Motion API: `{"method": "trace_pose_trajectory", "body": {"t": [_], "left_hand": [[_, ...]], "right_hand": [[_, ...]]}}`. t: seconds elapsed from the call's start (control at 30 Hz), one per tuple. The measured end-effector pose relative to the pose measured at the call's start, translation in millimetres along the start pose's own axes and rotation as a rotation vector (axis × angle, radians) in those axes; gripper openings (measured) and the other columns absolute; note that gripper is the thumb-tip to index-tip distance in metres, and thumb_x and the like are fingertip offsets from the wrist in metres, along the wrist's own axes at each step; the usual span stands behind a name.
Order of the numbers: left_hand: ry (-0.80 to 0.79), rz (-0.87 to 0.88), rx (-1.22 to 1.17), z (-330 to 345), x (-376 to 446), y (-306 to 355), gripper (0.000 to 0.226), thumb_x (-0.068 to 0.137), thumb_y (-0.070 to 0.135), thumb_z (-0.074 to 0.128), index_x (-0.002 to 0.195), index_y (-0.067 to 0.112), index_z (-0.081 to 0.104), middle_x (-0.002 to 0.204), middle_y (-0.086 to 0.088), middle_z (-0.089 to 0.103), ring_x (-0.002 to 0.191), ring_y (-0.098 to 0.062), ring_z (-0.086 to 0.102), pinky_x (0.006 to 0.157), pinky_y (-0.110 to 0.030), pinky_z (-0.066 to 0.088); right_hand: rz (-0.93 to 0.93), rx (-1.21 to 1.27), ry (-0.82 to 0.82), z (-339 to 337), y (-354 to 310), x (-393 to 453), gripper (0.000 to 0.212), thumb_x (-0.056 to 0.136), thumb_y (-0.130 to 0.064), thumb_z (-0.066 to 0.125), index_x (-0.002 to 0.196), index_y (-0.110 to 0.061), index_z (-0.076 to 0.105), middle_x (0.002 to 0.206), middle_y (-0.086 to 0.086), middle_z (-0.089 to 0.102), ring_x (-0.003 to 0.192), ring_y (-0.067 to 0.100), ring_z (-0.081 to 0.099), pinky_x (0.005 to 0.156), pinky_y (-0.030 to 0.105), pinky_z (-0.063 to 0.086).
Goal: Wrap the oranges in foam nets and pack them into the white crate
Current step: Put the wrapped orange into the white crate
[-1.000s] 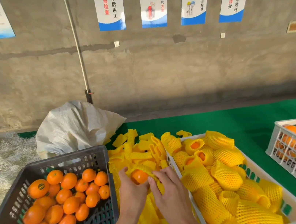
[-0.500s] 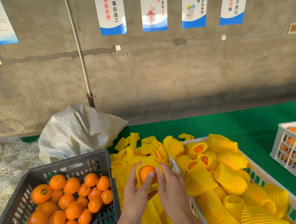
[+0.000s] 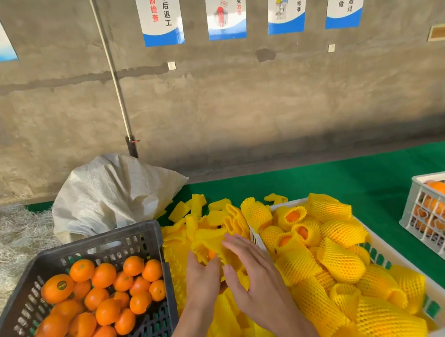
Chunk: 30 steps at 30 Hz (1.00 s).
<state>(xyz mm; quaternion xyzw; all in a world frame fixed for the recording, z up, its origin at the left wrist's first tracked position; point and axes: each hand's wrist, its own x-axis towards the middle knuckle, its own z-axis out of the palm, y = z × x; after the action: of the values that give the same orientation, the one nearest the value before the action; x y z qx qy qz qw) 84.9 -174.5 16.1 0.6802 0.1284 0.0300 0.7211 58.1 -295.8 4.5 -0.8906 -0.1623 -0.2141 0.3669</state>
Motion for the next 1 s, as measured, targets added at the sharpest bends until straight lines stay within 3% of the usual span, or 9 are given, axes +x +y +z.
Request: {"method": "trace_pose_trajectory", "body": {"t": [0.07, 0.1, 0.17, 0.3, 0.4, 0.6, 0.67, 0.83, 1.0], "left_hand": [[-0.004, -0.115, -0.055, 12, -4, 3, 0.022, 0.108, 0.019, 0.049, 0.127, 0.029, 0.048, 0.112, -0.006, 0.068, 0.095, -0.022, 0.067, 0.075, -0.037, 0.06], [-0.029, -0.175, -0.084, 21, -4, 5, 0.03, 0.11, 0.031, 0.046, 0.138, 0.023, 0.053, 0.122, -0.006, 0.069, 0.105, -0.026, 0.068, 0.088, -0.044, 0.06], [-0.138, -0.203, -0.12, 41, -8, 8, 0.051, 0.109, 0.052, 0.035, 0.128, 0.018, 0.068, 0.119, -0.009, 0.076, 0.107, -0.028, 0.073, 0.097, -0.048, 0.059], [-0.35, -0.179, -0.062, 80, -19, 8, 0.06, 0.105, 0.065, 0.027, 0.113, 0.025, 0.071, 0.1, -0.004, 0.081, 0.092, -0.024, 0.078, 0.076, -0.036, 0.062], [-0.529, -0.143, 0.067, 104, -23, 0, 0.056, 0.105, 0.064, 0.034, 0.116, 0.026, 0.073, 0.104, 0.004, 0.08, 0.1, -0.018, 0.076, 0.089, -0.039, 0.062], [-0.479, -0.055, 0.164, 120, -20, -19, 0.032, 0.101, 0.053, 0.058, 0.108, 0.025, 0.072, 0.112, 0.005, 0.075, 0.098, -0.012, 0.074, 0.083, -0.034, 0.064], [-0.445, -0.026, 0.163, 112, -16, -19, 0.026, 0.101, 0.047, 0.061, 0.108, 0.024, 0.072, 0.11, 0.004, 0.074, 0.094, -0.011, 0.074, 0.074, -0.028, 0.063], [-0.331, 0.05, 0.295, 66, -2, -22, 0.018, 0.104, 0.039, 0.06, 0.103, 0.024, 0.069, 0.104, 0.004, 0.071, 0.097, -0.017, 0.07, 0.071, -0.028, 0.056], [-0.204, 0.094, 0.422, -2, 13, -36, 0.027, 0.104, 0.03, 0.061, 0.106, 0.005, 0.071, 0.092, 0.001, 0.066, 0.087, -0.015, 0.061, 0.072, -0.027, 0.044]], "right_hand": [[-0.017, -0.084, -0.045, -5, 8, -4, 0.062, 0.093, -0.036, 0.049, 0.153, -0.037, 0.035, 0.163, -0.026, 0.018, 0.152, -0.002, 0.008, 0.123, 0.027, 0.019], [-0.004, -0.15, -0.053, -8, 13, -4, 0.069, 0.091, -0.033, 0.053, 0.156, -0.036, 0.029, 0.165, -0.024, 0.01, 0.153, 0.0, 0.002, 0.124, 0.029, 0.016], [0.087, -0.265, -0.038, -16, 21, -7, 0.081, 0.09, -0.034, 0.064, 0.159, -0.033, 0.021, 0.168, -0.017, 0.002, 0.155, 0.007, -0.003, 0.126, 0.033, 0.013], [0.276, -0.392, 0.272, -44, 39, -13, 0.074, 0.084, -0.031, 0.079, 0.148, -0.019, 0.043, 0.151, 0.005, 0.04, 0.138, 0.027, 0.04, 0.108, 0.042, 0.046], [0.437, -0.491, 0.46, -66, 56, -18, 0.072, 0.073, -0.038, 0.085, 0.134, -0.015, 0.056, 0.132, 0.01, 0.051, 0.117, 0.032, 0.048, 0.092, 0.045, 0.049], [0.632, -0.627, 0.267, -75, 78, -36, 0.061, 0.076, -0.03, 0.085, 0.13, -0.012, 0.063, 0.139, 0.014, 0.055, 0.13, 0.039, 0.046, 0.1, 0.051, 0.043], [0.546, -0.587, 0.245, -70, 77, -34, 0.048, 0.082, -0.027, 0.081, 0.126, -0.013, 0.067, 0.139, 0.012, 0.056, 0.132, 0.035, 0.047, 0.105, 0.05, 0.043], [0.198, -0.488, 0.218, -33, 58, -23, 0.023, 0.085, -0.011, 0.077, 0.107, -0.014, 0.076, 0.122, 0.007, 0.067, 0.119, 0.03, 0.059, 0.101, 0.043, 0.05], [0.193, -0.332, -0.172, 29, 47, -28, 0.035, 0.093, -0.01, 0.062, 0.128, -0.012, 0.065, 0.139, 0.003, 0.056, 0.132, 0.025, 0.048, 0.108, 0.035, 0.04]]}}
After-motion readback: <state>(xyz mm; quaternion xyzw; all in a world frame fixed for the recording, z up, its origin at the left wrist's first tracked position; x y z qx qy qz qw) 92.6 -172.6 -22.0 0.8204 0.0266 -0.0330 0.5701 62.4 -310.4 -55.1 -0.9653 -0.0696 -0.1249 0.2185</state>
